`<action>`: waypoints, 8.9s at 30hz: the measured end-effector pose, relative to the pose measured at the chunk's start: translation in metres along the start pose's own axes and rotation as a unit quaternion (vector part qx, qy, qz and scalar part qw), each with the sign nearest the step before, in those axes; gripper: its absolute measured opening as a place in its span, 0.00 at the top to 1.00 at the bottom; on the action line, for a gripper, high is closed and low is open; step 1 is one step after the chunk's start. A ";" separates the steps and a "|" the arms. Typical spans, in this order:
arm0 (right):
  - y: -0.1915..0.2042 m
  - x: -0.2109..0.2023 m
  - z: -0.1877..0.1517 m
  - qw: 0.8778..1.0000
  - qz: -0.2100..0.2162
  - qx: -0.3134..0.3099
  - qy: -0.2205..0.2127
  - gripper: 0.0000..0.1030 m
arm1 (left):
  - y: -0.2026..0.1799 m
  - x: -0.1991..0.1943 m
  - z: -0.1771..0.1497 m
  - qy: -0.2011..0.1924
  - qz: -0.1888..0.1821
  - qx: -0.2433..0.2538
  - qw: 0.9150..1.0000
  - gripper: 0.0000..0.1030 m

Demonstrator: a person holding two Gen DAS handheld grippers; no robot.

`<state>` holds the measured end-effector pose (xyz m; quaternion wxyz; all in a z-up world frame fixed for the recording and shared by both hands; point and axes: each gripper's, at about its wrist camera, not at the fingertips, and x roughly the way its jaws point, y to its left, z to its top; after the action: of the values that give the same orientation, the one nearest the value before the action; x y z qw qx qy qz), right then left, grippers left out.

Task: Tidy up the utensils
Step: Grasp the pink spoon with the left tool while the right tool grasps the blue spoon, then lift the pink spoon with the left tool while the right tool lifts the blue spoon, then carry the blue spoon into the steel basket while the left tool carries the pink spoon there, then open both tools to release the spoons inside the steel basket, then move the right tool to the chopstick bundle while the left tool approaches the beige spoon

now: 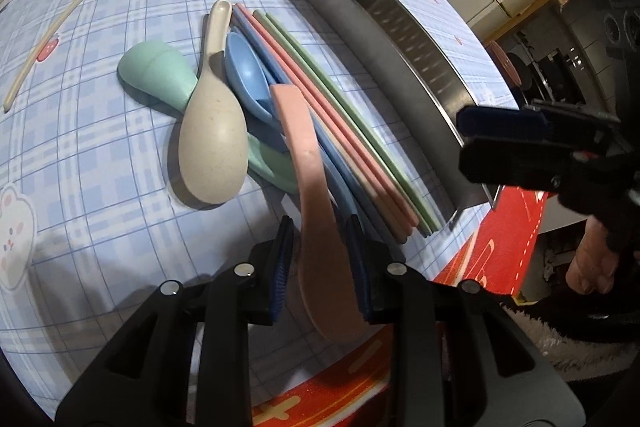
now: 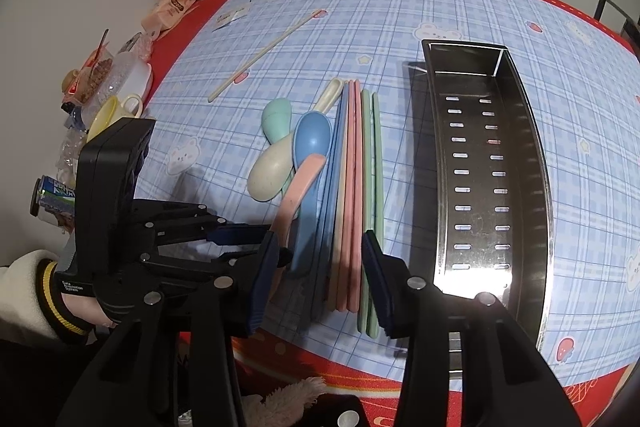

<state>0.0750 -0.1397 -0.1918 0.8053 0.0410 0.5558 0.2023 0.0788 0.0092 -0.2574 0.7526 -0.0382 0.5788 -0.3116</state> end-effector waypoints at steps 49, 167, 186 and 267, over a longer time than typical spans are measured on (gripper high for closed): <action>0.009 0.088 0.019 0.993 0.053 0.028 0.104 0.84 | 0.031 -0.050 -0.043 -0.071 0.036 -0.083 0.993 0.87; -0.023 0.093 0.004 0.964 0.201 0.140 0.106 0.75 | 0.033 -0.070 -0.049 -0.089 0.051 -0.095 0.990 0.91; -0.007 0.072 0.013 0.986 0.144 0.067 0.059 0.87 | 0.036 -0.071 -0.047 -0.093 0.051 -0.099 0.989 0.91; -0.091 -0.055 -0.021 0.991 -0.066 0.078 -0.084 0.06 | -0.027 -0.072 0.046 -0.108 0.088 -0.031 0.990 0.06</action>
<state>0.0645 -0.2472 -0.1782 0.8549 0.0842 0.5018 0.1007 0.0983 0.0104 -0.1703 0.8336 -0.0443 0.5046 -0.2201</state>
